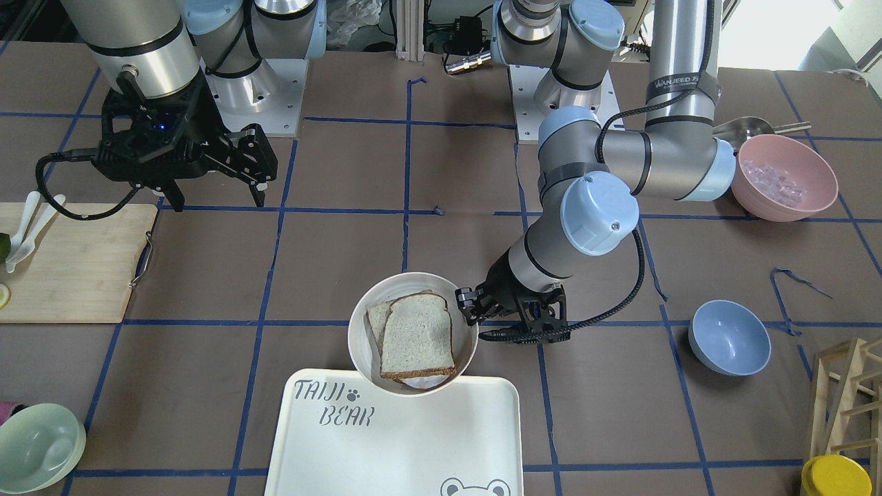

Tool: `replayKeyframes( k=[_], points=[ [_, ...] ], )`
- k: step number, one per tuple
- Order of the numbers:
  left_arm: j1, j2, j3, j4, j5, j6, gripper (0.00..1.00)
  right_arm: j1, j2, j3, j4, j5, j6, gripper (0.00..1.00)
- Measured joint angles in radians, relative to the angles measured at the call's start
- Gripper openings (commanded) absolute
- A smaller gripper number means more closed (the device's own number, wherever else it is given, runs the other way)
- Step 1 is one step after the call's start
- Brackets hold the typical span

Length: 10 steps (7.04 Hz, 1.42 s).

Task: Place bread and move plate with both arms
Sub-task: 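Slide the plate with the left gripper onto the white bear tray, then open the left gripper to release the plate rim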

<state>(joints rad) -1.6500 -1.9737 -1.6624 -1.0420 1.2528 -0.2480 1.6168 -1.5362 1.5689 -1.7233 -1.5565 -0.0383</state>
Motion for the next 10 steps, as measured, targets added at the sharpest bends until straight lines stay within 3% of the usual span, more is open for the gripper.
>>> replayKeyframes(
  k=[2, 5, 7, 9, 10],
  points=[
    [0.004, -0.101, 0.173, -0.084, -0.002, 0.057, 0.0, 0.0, 0.0, 0.001, 0.0, 0.0, -0.001, 1.0],
    [0.005, -0.273, 0.351, -0.09, -0.039, 0.118, 0.0, 0.0, 0.001, 0.003, -0.001, -0.001, -0.002, 1.0],
    [0.005, -0.36, 0.433, -0.072, -0.05, 0.148, 0.0, 0.0, 0.002, 0.002, -0.006, -0.001, -0.005, 1.0],
    [0.005, -0.401, 0.452, -0.04, -0.05, 0.197, 0.0, 0.0, 0.002, 0.002, -0.003, -0.002, -0.006, 1.0],
    [0.005, -0.409, 0.453, -0.026, -0.054, 0.215, 0.99, 0.0, 0.002, 0.002, -0.003, -0.002, -0.006, 1.0]
  ],
)
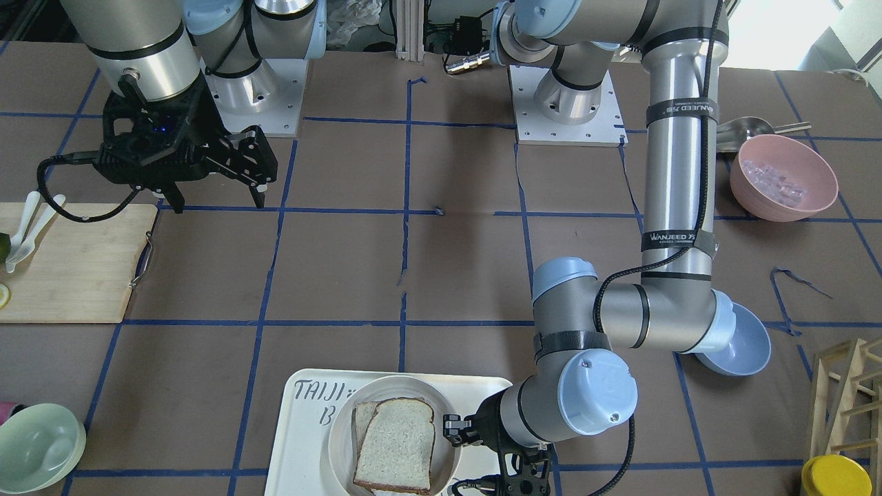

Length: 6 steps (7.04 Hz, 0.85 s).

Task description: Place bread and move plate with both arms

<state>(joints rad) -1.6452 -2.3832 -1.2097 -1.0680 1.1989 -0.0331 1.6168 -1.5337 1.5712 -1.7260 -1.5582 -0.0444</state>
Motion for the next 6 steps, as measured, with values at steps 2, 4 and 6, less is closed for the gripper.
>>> replayKeyframes(
  k=[2, 4, 6],
  points=[
    [0.001, -0.007, -0.003, 0.031, -0.013, 0.02, 1.0, 0.0, 0.0, 0.001, 0.0, 0.001, 0.0, 1.0],
    [0.002, 0.016, 0.0, 0.019, -0.006, 0.013, 1.0, 0.0, -0.001, 0.0, 0.0, 0.0, 0.0, 1.0],
    [0.018, 0.084, -0.009, -0.046, 0.085, 0.022, 1.0, 0.0, -0.002, 0.0, 0.0, 0.001, 0.001, 1.0]
  ],
)
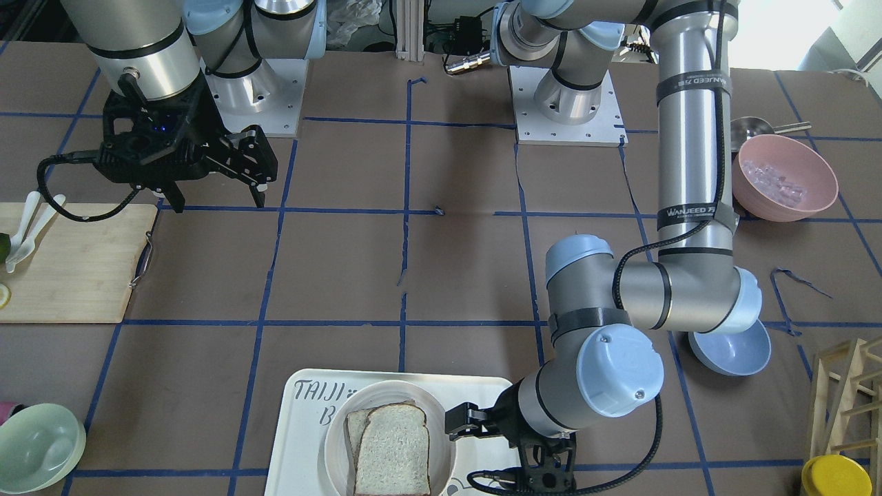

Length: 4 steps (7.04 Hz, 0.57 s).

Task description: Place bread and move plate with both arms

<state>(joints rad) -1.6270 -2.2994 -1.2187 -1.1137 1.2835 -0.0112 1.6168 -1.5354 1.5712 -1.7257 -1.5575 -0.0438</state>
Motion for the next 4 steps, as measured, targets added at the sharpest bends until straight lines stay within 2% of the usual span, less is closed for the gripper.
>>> replayKeyframes(
  k=[4],
  points=[
    [0.044, 0.259, -0.048, -0.338, 0.215, 0.004, 1.0, 0.0, 0.0, 0.0, 0.0, -0.001, -0.001, 1.0]
  ],
)
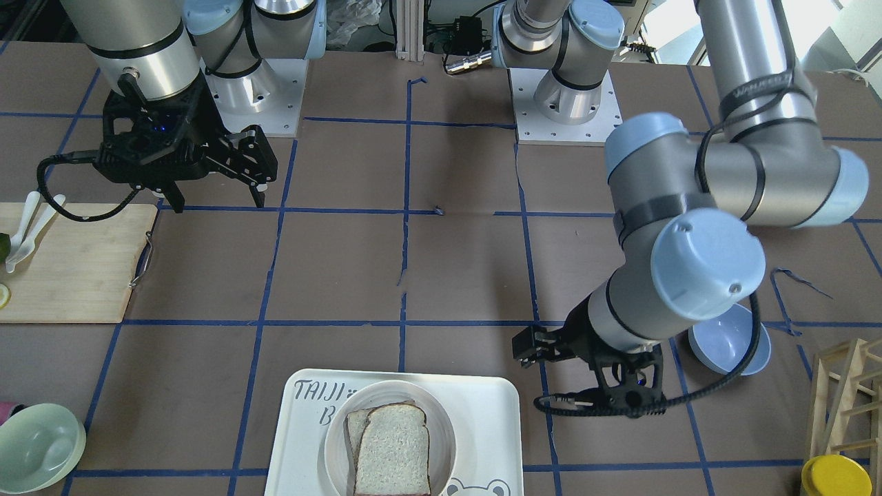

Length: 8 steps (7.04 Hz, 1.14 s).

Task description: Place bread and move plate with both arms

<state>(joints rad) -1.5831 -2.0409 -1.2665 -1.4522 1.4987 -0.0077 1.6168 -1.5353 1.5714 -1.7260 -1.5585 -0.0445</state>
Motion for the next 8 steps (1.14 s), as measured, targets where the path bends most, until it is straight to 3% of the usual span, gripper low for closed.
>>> replayKeyframes(
  k=[3, 8],
  points=[
    [0.01, 0.217, -0.145, -0.089, 0.11, 0.002, 1.0, -0.001, 0.001, 0.0, -0.008, -0.011, 0.0, 1.0],
    [0.021, 0.437, -0.328, -0.097, 0.079, 0.008, 1.0, -0.001, 0.001, 0.001, -0.009, -0.013, 0.001, 1.0]
  ],
)
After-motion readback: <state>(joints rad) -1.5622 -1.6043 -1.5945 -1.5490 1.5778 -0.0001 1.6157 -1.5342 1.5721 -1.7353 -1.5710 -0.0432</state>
